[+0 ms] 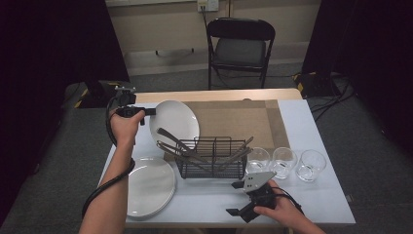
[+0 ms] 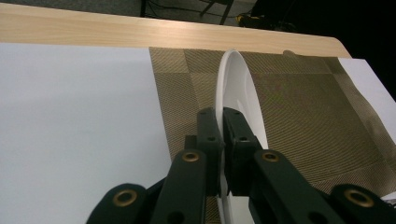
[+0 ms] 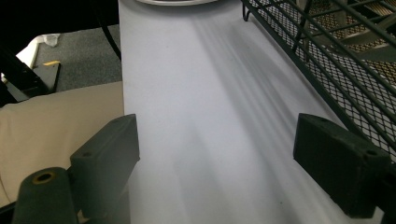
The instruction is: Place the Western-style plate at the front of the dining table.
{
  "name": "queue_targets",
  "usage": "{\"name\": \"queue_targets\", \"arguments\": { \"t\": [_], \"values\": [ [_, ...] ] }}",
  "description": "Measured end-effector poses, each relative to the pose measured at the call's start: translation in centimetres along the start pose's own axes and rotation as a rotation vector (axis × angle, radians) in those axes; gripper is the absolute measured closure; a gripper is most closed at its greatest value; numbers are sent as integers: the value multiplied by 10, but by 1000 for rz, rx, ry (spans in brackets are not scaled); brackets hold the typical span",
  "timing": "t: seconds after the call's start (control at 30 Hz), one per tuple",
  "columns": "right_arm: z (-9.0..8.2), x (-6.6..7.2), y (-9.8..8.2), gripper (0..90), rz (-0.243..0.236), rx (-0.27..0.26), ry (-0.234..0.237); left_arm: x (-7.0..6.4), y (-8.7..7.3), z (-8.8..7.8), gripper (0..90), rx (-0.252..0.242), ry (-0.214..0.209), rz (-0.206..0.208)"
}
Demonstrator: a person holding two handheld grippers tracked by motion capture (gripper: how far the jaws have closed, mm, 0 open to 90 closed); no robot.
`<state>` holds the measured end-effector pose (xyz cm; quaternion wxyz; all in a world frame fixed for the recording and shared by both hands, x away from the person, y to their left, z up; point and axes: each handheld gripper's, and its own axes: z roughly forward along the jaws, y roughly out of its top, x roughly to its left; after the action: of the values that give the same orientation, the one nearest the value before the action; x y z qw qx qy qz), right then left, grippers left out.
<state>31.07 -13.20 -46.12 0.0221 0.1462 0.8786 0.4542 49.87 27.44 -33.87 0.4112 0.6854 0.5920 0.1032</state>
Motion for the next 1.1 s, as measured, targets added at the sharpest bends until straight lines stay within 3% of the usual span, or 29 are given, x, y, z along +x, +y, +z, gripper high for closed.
{"name": "queue_targets", "arguments": {
  "t": [0.57, 1.1],
  "values": [
    [-1, -1, -5, 135, 5, 6, -6, -5, -3, 15, 868, -2, 3, -1],
    [-1, 0, -6, 134, 10, 1, -1, -2, -6, 23, 873, -9, 12, -8]
  ]
}}
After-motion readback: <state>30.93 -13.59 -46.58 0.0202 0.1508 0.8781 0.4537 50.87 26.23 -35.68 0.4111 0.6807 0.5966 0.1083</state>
